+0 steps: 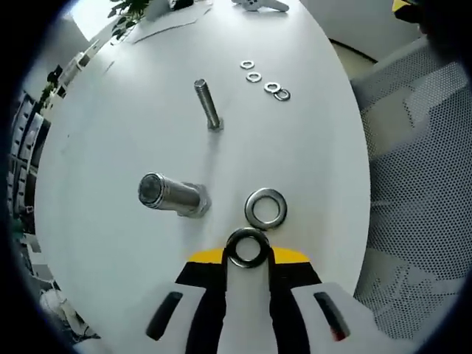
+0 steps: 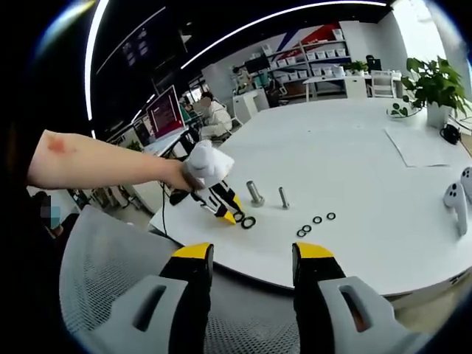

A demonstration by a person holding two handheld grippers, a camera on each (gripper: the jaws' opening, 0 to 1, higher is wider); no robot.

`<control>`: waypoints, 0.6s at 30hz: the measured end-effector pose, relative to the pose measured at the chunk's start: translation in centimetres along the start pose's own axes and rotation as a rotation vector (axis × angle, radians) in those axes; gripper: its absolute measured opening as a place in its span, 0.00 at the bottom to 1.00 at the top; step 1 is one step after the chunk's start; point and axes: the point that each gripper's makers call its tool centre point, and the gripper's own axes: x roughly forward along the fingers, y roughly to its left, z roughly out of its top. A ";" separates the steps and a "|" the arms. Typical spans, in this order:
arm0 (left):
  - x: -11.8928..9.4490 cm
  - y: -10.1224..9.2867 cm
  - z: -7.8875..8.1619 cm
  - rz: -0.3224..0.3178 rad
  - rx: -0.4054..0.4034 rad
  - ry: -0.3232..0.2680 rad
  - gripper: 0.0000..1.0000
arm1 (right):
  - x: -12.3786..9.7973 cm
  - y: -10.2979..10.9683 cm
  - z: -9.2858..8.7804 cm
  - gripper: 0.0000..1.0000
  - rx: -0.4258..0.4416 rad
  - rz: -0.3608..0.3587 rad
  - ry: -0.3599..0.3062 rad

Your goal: Place the washer onto the threaded stud by aligning its center hole with the stud, sliding it down to the base, and recovering from edge contact or off-axis alignment until the washer reaches the visible bottom stop.

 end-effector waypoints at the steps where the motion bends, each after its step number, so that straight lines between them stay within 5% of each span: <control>1: 0.0 0.0 0.1 0.007 -0.015 -0.015 0.18 | 0.0 0.0 0.0 0.45 0.000 0.000 0.000; 6: 0.0 0.4 0.3 0.050 -0.061 -0.061 0.19 | 0.0 0.0 0.0 0.45 0.000 0.002 -0.001; 18: -1.1 0.1 1.0 0.023 -0.084 -0.082 0.18 | 0.0 0.0 0.0 0.45 -0.002 0.003 0.003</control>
